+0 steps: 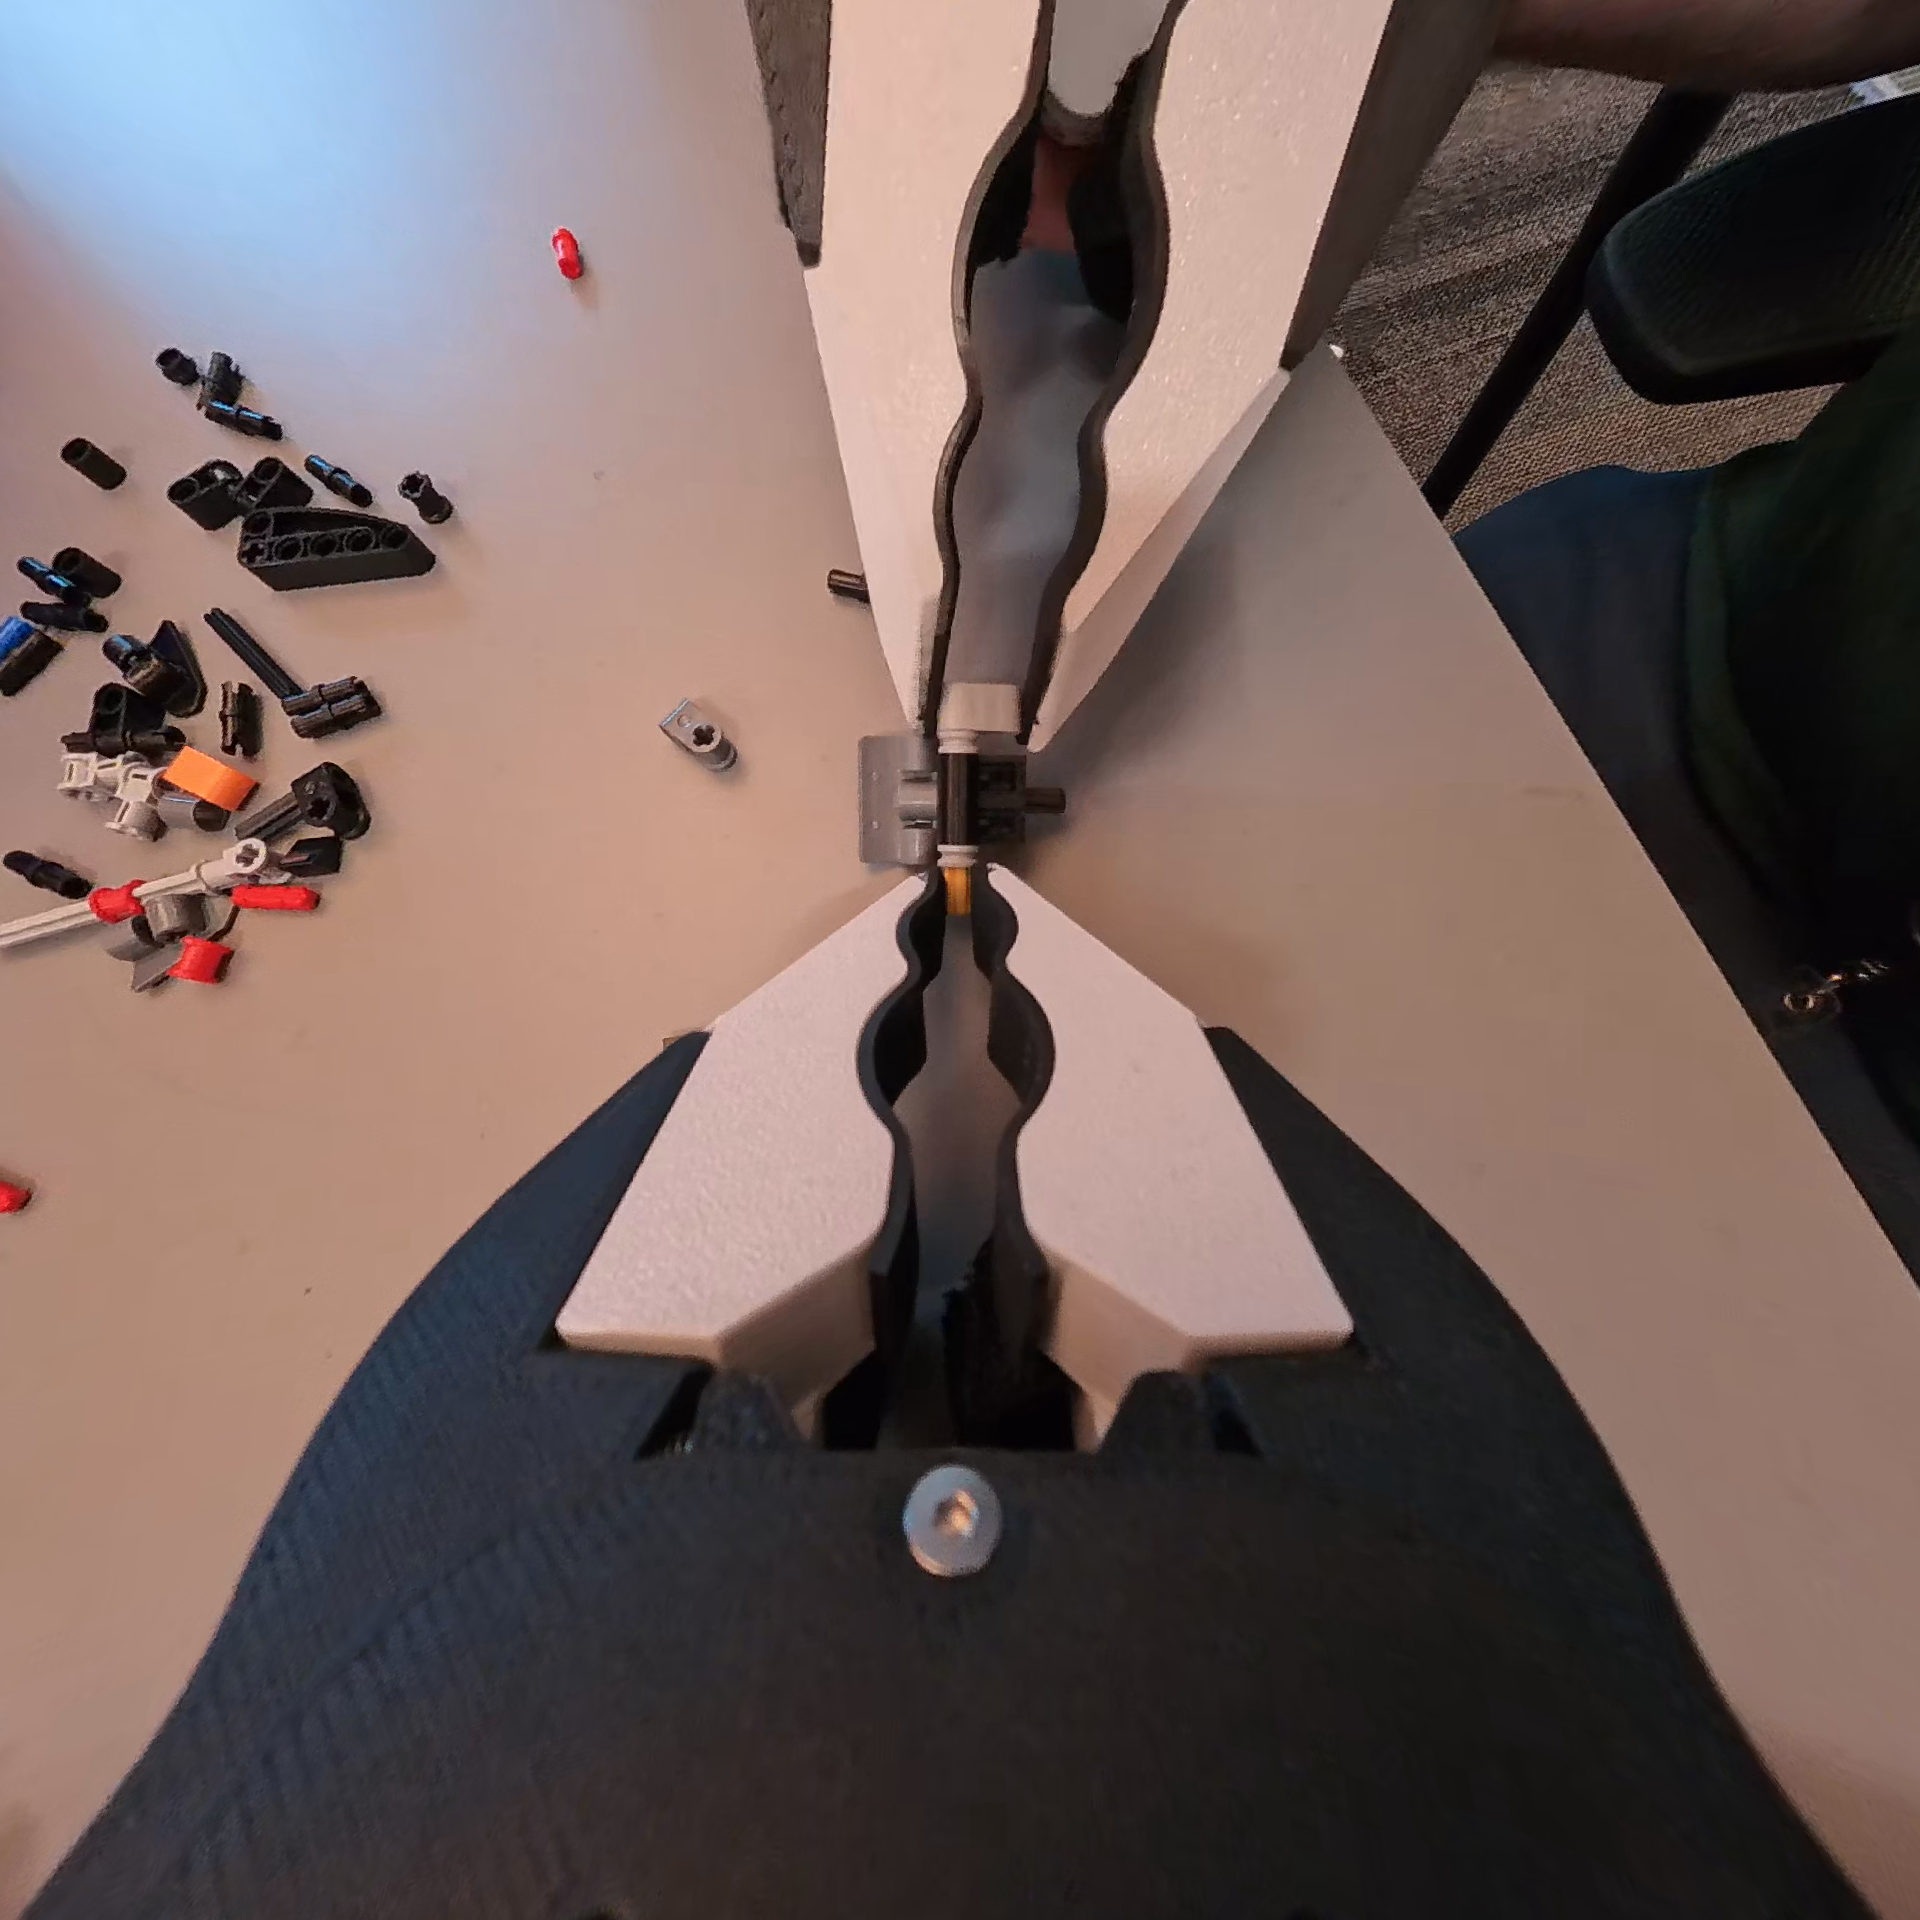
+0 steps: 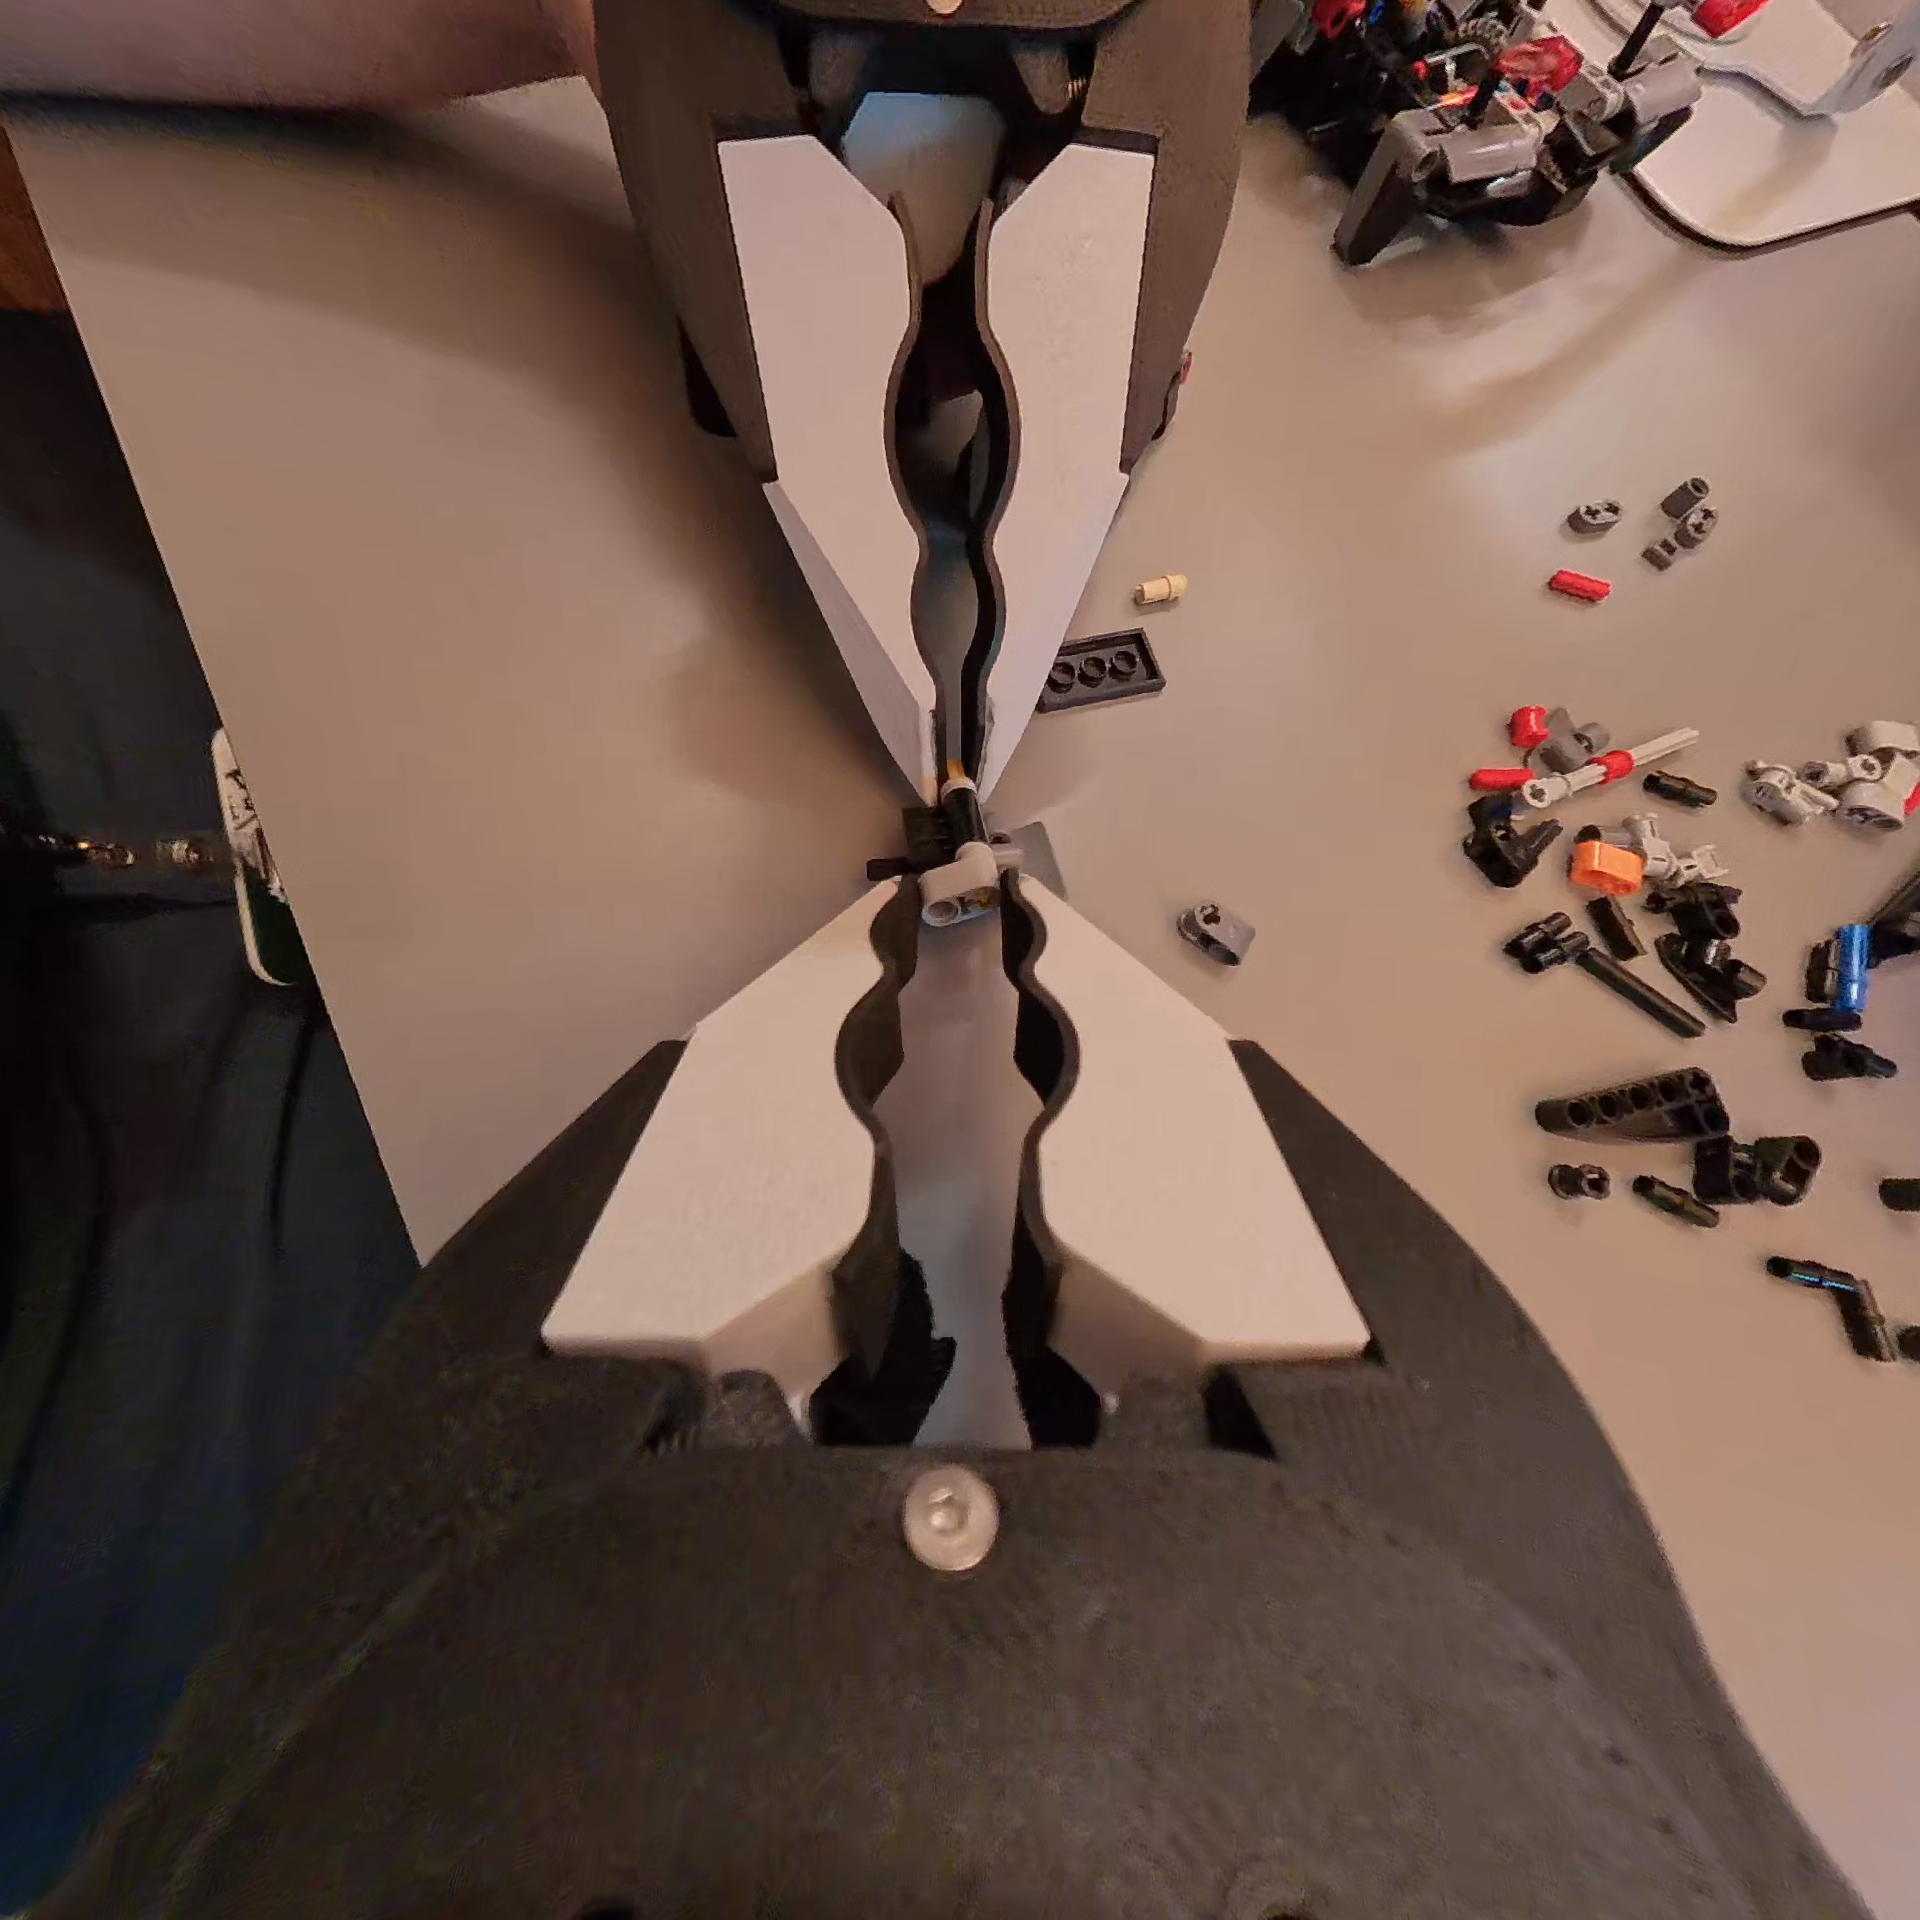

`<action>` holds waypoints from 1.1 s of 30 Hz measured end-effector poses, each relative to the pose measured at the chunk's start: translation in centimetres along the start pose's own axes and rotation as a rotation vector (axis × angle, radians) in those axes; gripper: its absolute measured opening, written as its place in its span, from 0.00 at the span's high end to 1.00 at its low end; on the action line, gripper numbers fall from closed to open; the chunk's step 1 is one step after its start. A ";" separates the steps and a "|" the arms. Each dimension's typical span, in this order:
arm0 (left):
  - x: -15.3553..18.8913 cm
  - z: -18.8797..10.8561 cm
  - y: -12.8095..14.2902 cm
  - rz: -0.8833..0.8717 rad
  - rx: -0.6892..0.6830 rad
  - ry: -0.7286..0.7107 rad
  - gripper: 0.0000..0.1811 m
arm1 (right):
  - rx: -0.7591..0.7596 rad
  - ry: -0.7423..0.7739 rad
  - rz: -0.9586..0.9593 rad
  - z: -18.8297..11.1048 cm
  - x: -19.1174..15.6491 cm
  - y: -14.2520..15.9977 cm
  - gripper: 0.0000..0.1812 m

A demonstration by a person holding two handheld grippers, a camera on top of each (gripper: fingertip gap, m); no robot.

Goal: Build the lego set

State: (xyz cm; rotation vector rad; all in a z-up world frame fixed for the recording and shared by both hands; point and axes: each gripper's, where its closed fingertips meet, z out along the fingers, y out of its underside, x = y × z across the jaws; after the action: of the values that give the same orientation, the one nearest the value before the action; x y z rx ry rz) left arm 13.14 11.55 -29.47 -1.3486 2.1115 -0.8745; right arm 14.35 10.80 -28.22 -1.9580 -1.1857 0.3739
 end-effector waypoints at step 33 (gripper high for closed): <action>-0.3 -1.6 -0.5 -0.018 0.040 -0.021 0.97 | -0.042 -0.084 0.206 -0.8 0.0 0.8 0.90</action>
State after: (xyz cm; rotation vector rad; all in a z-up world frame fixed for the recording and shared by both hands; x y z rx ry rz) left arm 12.47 12.07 -28.01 -1.3527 2.0587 -0.9013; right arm 15.34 10.24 -28.33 -2.1260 -1.0536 0.5463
